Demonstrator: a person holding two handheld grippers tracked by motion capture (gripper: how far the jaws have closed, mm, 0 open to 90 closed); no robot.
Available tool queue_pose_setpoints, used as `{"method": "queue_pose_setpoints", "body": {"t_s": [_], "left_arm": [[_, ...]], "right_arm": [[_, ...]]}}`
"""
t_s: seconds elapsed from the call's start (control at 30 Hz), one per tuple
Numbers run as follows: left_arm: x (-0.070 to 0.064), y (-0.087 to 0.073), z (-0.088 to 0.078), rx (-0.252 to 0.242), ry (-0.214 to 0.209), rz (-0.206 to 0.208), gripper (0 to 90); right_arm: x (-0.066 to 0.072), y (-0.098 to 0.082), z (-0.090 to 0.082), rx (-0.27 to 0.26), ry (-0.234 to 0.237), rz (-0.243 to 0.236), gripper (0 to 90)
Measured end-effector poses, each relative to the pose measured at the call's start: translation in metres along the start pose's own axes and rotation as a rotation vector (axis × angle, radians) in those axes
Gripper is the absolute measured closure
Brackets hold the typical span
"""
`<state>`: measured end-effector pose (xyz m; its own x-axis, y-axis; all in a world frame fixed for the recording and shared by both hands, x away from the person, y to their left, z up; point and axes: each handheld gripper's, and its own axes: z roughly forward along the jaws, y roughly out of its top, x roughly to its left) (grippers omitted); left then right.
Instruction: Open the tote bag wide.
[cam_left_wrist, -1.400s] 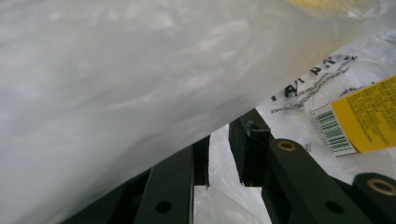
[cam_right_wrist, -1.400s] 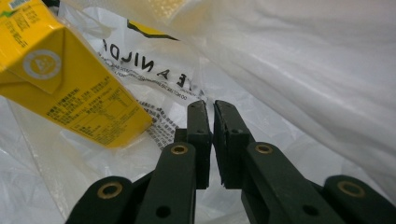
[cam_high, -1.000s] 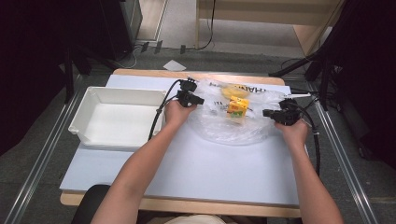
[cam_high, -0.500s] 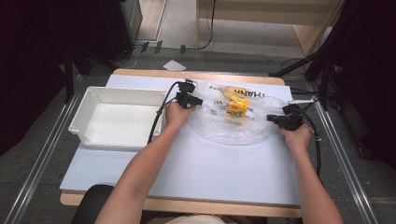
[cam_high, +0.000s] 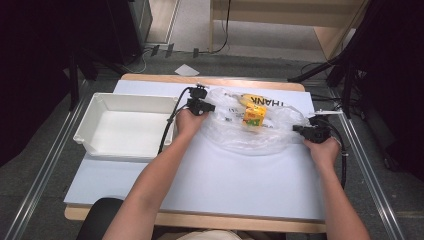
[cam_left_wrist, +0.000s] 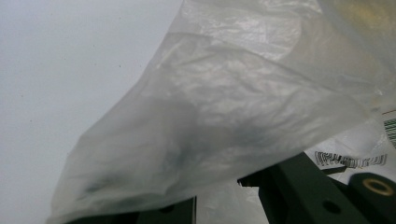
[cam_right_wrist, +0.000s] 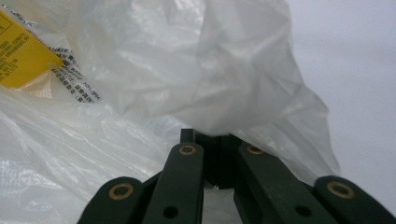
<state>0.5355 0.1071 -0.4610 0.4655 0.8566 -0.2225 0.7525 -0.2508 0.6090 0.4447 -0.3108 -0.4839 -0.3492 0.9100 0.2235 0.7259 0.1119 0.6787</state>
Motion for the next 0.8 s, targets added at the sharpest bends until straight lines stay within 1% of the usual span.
{"method": "queue_pose_setpoints", "body": {"t_s": [0.07,0.13,0.17,0.2,0.23,0.27,0.3,0.33,0.37,0.4,0.43,0.5,0.57,0.6,0.63,0.67,0.73,0.8], "left_arm": [[-0.001,0.0,0.0,-0.002,0.007,0.018,81.1],[-0.001,-0.002,0.0,-0.016,0.012,0.028,82.1],[0.0,-0.004,0.0,-0.03,0.014,0.021,82.9],[0.0,-0.004,0.0,-0.03,0.014,0.021,82.9],[-0.001,-0.006,0.001,-0.051,0.018,0.026,82.9],[-0.001,-0.006,0.001,-0.051,0.018,0.026,83.0],[-0.002,-0.007,0.002,-0.061,0.027,0.029,83.0],[-0.002,-0.007,0.002,-0.068,0.031,0.024,83.0],[-0.004,-0.009,0.002,-0.086,0.046,0.025,83.5],[-0.004,-0.009,0.002,-0.086,0.046,0.025,84.2],[-0.004,-0.011,0.003,-0.096,0.07,0.042,84.8],[-0.004,-0.011,0.002,-0.1,0.073,0.04,84.8],[-0.004,-0.013,0.002,-0.113,0.081,0.043,85.6],[-0.004,-0.014,0.002,-0.115,0.087,0.046,85.6],[-0.003,-0.016,0.002,-0.127,0.091,0.039,88.6],[-0.003,-0.016,0.002,-0.127,0.091,0.039,89.5],[-0.001,-0.016,0.001,-0.123,0.083,0.015,90.0],[-0.002,-0.016,0.001,-0.121,0.087,0.006,90.0]], "right_arm": [[-0.001,-0.002,-0.001,-0.007,0.001,0.002,90.0],[-0.002,-0.003,-0.002,-0.012,0.006,0.002,90.0],[-0.003,-0.004,-0.002,-0.022,0.011,-0.013,90.0],[-0.003,-0.004,-0.002,-0.022,0.011,-0.013,90.0],[-0.003,-0.006,-0.002,-0.031,0.015,-0.017,90.0],[-0.003,-0.006,-0.002,-0.031,0.015,-0.017,90.0],[-0.004,-0.006,-0.002,-0.037,0.012,-0.019,90.0],[-0.004,-0.008,-0.002,-0.047,0.015,-0.009,90.0],[-0.003,-0.008,-0.002,-0.051,0.013,-0.005,90.0],[-0.003,-0.009,-0.002,-0.051,0.009,-0.003,90.0],[-0.003,-0.009,-0.002,-0.053,0.005,-0.003,90.0],[-0.003,-0.009,-0.002,-0.054,0.0,-0.001,90.0],[-0.001,-0.01,-0.002,-0.056,-0.016,-0.007,90.0],[-0.001,-0.01,-0.002,-0.056,-0.016,-0.007,90.0],[-0.001,-0.01,-0.003,-0.06,-0.02,-0.001,90.0],[-0.001,-0.01,-0.003,-0.06,-0.02,-0.001,90.0],[-0.003,-0.011,-0.003,-0.062,-0.016,0.016,90.0],[-0.004,-0.012,-0.004,-0.066,-0.021,0.023,90.0]]}}
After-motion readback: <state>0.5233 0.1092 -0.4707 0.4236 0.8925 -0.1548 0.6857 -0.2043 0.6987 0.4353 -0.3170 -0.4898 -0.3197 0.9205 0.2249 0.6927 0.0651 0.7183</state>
